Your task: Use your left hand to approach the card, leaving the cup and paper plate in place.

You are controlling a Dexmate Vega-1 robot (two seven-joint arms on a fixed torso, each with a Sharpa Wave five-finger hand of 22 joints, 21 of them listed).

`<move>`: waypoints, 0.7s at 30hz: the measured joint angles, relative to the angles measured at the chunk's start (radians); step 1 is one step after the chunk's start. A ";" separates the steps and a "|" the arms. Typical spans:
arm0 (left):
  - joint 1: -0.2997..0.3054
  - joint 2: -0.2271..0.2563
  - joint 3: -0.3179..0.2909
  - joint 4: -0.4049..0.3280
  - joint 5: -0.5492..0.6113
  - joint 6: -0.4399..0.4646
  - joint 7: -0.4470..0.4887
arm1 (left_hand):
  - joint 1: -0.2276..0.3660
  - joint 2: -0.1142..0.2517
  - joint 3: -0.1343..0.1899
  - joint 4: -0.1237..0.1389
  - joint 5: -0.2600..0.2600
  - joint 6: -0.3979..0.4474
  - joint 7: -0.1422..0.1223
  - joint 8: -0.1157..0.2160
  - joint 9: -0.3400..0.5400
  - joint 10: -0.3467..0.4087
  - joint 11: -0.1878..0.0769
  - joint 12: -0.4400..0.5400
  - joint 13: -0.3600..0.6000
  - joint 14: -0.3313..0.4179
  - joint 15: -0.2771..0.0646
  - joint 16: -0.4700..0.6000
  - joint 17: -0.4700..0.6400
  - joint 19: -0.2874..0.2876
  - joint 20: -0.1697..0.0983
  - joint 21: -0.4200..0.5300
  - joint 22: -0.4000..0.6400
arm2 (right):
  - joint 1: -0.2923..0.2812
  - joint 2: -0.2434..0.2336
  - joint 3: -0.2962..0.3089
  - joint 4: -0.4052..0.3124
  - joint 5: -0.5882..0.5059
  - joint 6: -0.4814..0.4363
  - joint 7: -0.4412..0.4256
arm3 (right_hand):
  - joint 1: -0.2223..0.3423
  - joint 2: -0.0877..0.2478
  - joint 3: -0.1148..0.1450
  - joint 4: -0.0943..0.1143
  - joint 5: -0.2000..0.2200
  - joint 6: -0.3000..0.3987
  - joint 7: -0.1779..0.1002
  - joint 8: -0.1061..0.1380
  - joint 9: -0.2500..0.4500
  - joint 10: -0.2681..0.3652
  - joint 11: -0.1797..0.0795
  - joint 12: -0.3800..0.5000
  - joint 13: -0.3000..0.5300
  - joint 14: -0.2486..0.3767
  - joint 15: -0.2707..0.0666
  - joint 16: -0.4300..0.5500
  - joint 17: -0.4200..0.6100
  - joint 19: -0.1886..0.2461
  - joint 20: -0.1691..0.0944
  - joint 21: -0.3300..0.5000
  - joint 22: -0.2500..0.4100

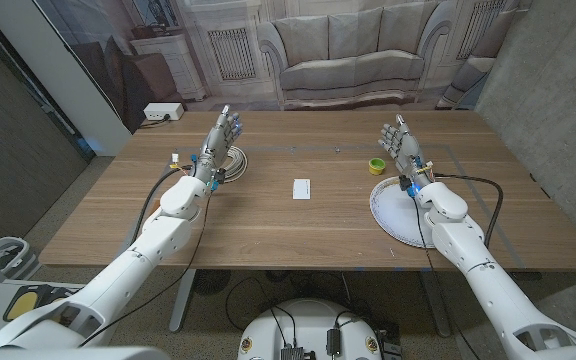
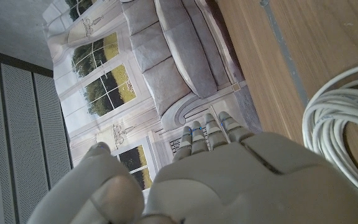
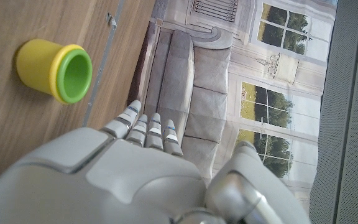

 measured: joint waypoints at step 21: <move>-0.007 0.010 0.010 0.006 0.040 -0.042 -0.020 | 0.012 0.002 -0.004 -0.004 0.000 0.000 0.000 0.000 0.000 0.005 -0.005 0.000 0.000 0.000 0.000 -0.008 0.000 0.000 0.000 0.000 0.000 | 0.005 0.020 -0.001 0.020 -0.008 0.013 -0.002 | 0.000 0.000 -0.004 -0.004 0.000 0.004 -0.004 0.004 0.000 0.009 0.002 0.004 0.004 0.002 0.002 0.000 0.000 0.005 0.006 -0.001 0.000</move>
